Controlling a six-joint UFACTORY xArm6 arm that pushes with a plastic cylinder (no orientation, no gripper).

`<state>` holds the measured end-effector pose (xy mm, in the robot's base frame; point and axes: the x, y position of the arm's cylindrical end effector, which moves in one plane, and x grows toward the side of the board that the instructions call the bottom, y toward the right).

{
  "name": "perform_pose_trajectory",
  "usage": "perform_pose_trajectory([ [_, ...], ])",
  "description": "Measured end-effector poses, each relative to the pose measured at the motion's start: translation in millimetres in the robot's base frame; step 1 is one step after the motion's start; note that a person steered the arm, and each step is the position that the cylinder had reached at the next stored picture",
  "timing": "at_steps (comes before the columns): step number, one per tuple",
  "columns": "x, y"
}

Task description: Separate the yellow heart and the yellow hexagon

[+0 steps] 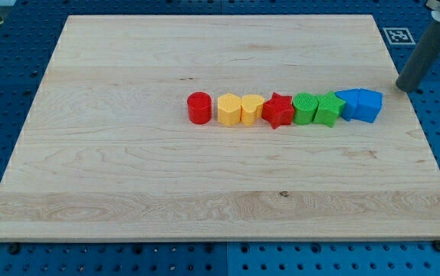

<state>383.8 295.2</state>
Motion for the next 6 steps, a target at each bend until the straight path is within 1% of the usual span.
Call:
perform_pose_trajectory([
  [1,-10,-18],
  [2,-24,-93],
  [3,-24,-192],
  [4,-24,-321],
  [5,-14,-440],
  [6,41,-448],
])
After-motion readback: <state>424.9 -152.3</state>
